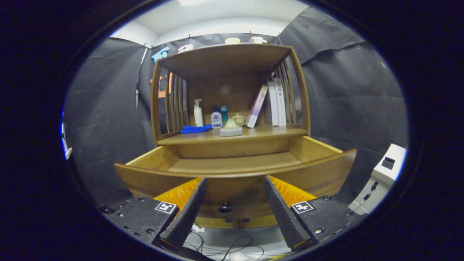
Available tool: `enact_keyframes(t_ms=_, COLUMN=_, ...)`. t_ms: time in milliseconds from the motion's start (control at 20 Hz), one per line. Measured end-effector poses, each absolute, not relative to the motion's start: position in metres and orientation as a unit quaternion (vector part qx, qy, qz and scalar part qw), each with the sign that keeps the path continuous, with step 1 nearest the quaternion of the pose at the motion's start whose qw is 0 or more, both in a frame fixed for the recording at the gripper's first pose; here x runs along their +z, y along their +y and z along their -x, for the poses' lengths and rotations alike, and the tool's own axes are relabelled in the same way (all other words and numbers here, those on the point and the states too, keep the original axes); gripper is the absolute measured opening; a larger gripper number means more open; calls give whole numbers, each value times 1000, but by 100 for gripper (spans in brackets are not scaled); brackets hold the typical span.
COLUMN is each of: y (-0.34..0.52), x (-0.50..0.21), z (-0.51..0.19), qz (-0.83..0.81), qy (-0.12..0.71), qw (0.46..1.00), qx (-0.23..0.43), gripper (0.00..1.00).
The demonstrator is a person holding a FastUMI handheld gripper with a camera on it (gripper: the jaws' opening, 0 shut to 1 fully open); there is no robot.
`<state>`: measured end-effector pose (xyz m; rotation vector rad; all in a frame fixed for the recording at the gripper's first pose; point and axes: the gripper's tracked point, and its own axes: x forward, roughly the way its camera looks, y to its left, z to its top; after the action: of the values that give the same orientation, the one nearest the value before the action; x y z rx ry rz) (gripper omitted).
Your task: Pull open the drawer, take out the items inside it, and place them on the countertop above the cabinet.
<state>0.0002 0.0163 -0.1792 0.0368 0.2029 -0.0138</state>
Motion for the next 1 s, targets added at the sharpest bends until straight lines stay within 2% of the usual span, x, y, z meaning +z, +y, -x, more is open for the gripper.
enact_keyframes(t_ms=300, y=13, x=-208, z=-9, qz=1, qy=119, qw=993, qx=-24, gripper=100)
enact_keyframes(t_ms=1000, y=20, x=-199, z=-30, qz=0, qy=109, qw=994, qx=-27, gripper=99)
